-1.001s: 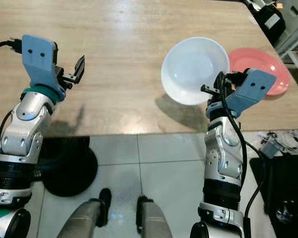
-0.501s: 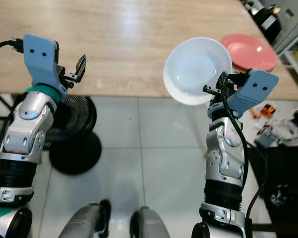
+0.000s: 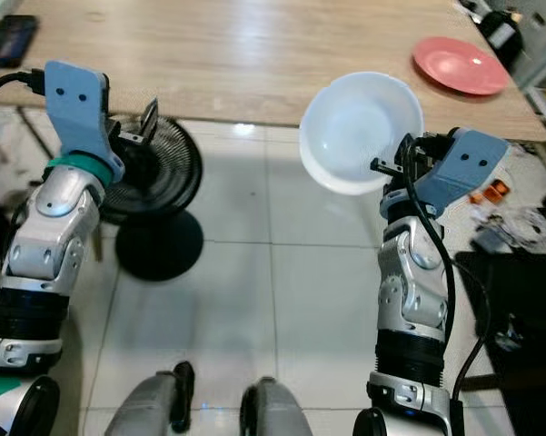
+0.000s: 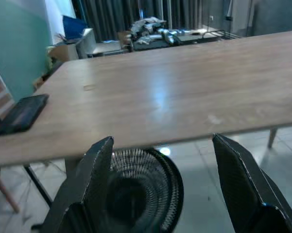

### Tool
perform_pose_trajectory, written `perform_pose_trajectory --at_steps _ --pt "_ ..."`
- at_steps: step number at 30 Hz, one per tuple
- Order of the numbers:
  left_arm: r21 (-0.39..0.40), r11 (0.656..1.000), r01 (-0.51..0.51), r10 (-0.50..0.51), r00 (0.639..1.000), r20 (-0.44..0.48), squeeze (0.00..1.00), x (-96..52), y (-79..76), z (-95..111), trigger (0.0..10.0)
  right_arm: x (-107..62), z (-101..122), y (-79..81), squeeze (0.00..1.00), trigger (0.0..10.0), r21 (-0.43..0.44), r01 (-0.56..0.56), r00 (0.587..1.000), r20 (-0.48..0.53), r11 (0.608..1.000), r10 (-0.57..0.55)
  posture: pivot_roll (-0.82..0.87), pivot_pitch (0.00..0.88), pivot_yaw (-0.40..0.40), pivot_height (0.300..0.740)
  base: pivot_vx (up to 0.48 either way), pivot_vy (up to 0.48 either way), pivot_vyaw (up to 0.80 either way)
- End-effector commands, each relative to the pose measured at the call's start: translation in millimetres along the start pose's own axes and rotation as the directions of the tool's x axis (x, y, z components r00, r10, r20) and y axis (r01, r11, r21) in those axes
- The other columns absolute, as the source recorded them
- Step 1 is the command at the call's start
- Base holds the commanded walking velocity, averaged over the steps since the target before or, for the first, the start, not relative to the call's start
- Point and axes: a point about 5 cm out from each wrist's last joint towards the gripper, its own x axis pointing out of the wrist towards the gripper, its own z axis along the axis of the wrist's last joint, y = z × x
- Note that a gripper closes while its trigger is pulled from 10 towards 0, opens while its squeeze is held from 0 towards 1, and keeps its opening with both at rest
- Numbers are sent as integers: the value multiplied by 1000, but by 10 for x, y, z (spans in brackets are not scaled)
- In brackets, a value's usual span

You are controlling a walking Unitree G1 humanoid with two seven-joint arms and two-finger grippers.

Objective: Setting the table

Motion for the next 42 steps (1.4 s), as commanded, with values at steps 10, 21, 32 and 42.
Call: perform_pose_trajectory --at_steps 10,21,32,42 --pt "7 1000 16 -16 1000 -6 0 0 -53 -26 10000 -15 16 -77 0 10000 1 27 1000 9 1000 -27 25 83 2 740 -329 0 0" --pt "5 1000 17 -17 1000 -4 0 1 -59 -25 10000 -26 21 -61 0 10000 0 25 1000 11 1000 -25 24 84 1 740 -326 0 0" --pt "4 1000 18 -18 1000 -3 0 3 -65 -23 10000 -29 20 -59 0 10000 0 24 1000 10 1000 -24 23 86 1 740 -260 0 0" --pt "-22 999 23 -23 1000 -2 0 13 -86 -12 10000 -24 13 -57 0 10000 13 24 1000 1 1000 -24 23 85 2 740 0 0 -400"
